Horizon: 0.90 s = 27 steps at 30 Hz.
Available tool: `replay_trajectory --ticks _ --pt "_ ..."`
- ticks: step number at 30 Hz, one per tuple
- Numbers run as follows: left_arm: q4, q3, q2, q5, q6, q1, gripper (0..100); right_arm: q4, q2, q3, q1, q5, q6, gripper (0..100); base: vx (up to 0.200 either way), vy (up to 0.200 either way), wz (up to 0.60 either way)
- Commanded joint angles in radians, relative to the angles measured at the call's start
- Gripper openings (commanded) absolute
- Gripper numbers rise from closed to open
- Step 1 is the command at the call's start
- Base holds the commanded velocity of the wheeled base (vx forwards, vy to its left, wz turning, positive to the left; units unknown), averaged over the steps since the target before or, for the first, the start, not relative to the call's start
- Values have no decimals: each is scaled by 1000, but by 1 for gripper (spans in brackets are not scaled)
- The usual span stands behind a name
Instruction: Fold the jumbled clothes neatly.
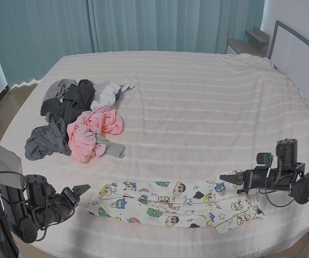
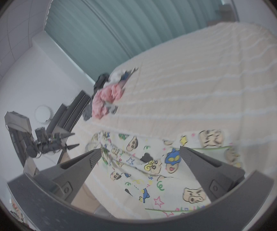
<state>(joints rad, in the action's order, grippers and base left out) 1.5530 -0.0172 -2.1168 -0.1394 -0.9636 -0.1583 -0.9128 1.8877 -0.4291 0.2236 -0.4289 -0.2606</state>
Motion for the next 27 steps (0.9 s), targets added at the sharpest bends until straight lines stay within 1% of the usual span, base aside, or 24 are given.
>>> replay_trajectory --ticks 1,2,3,5,7,8,9,10,11,14,16,18,19,22,23,24,25,27 --pt "18 5 52 -3 105 -50 100 -80 -366 204 -75 191 -72 100 0 0 0" --pt "18 5 52 -3 105 -50 100 -80 -366 204 -75 191 -72 100 0 0 0" --pt "18 -21 61 -5 151 -75 100 -78 -430 244 -121 240 -74 100 0 0 0" --pt "18 -63 57 1 194 -93 100 -78 -495 293 -142 266 -72 100 0 0 0" --pt "18 -92 55 1 246 -96 100 -80 -545 329 -153 282 -69 100 0 0 0" --pt "2 -121 52 3 304 -98 100 -77 -595 356 -148 297 -71 100 0 0 0" --pt "2 -121 52 3 304 -98 100 -77 -595 356 -148 297 -71 100 0 0 0" --pt "-73 -165 46 3 384 -98 100 -71 -653 405 -141 305 -77 100 0 0 0" --pt "-148 -204 47 3 414 -96 100 -71 -676 429 -135 303 -74 100 0 0 0" --pt "-373 -334 55 4 457 -86 100 -43 -706 429 -116 315 -77 100 0 0 0" --pt "-541 -408 58 4 543 -79 100 -32 -737 429 -115 325 -81 100 0 0 0" --pt "-708 -487 58 6 657 -75 100 -11 -777 429 -113 325 -85 100 0 0 0" --pt "-774 -535 61 7 681 -76 100 2 -792 429 -115 323 -83 100 0 0 0" --pt "-923 -632 72 3 680 -81 100 25 -834 429 -115 325 -74 100 0 0 0" --pt "-955 -644 74 0 681 -81 100 28 -841 429 -115 325 -74 100 0 0 0" --pt "-955 -644 74 0 681 -81 100 28 -841 429 -115 325 -74 100 0 0 0" --pt "-1119 -725 75 -11 694 -79 100 80 -881 429 -115 323 -86 100 0 0 0" --pt "-1169 -774 74 -28 698 -75 100 161 -926 429 -116 322 -109 100 0 0 0"
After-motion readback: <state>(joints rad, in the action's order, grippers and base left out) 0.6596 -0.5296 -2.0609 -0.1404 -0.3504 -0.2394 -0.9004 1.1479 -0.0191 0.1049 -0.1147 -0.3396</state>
